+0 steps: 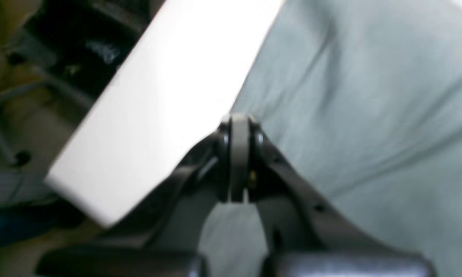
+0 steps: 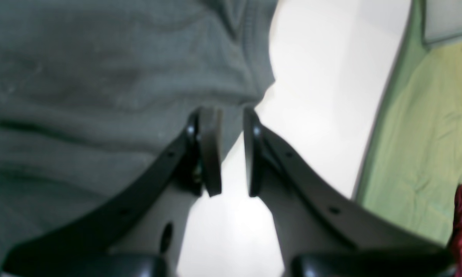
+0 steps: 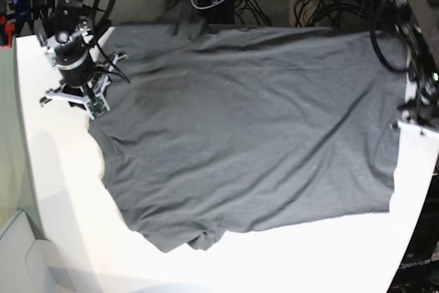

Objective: Layout the t-shirt on the table in an organized manner, then fold the t-shirt properly
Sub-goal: 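Reach the right gripper to the shirt side and grasp it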

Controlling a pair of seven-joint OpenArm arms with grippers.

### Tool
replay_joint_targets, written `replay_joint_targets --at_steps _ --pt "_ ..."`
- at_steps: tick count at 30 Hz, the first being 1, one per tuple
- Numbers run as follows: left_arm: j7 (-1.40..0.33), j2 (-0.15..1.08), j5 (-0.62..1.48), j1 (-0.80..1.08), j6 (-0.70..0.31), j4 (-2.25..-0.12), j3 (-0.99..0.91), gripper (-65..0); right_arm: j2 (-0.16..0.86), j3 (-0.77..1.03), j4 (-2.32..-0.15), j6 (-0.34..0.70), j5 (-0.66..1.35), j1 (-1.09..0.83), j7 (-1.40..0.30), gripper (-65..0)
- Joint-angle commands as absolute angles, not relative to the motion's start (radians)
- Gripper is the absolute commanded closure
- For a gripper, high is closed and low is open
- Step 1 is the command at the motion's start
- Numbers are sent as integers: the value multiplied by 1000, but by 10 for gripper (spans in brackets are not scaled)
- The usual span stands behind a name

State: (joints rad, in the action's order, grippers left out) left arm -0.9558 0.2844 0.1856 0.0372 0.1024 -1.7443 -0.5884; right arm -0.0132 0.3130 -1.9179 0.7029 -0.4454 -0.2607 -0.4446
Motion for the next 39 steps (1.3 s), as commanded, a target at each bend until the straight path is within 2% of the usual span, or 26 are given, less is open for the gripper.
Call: replay_joint_targets --at_steps 1,5,9,14,19,23,27,32,39 --pt "-967 302 182 -35 108 -1721 -596 -5 -7 320 -1934 698 -440 -260 -429 -121" --pt "-989 323 180 -255 108 -1497 -595 -5 -7 321 -1934 698 -440 -272 -430 -120" --pt "-963 364 180 -389 108 -1257 -509 -5 -7 325 -1934 698 -440 -289 -430 -119" --pt "-786 378 180 -435 116 -1041 -332 -5 -7 325 -1933 698 -440 -286 -430 -119" --pt "-688 374 180 -437 117 -937 -286 -5 -8 282 -1937 698 -438 -236 -429 -119" --pt "-688 377 182 -429 117 -938 -289 -5 -38 200 -1903 698 -427 -124 -430 -119" --pt "-691 381 182 -427 117 -938 -289 -5 -51 91 -1771 698 -424 30 -430 -119" --pt "-780 403 188 -394 113 -978 -291 -2 -88 25 -1501 698 -424 252 -429 -119" --pt "-831 404 183 -239 117 -1216 -334 -4 -74 81 -1055 698 -424 550 -384 -119"
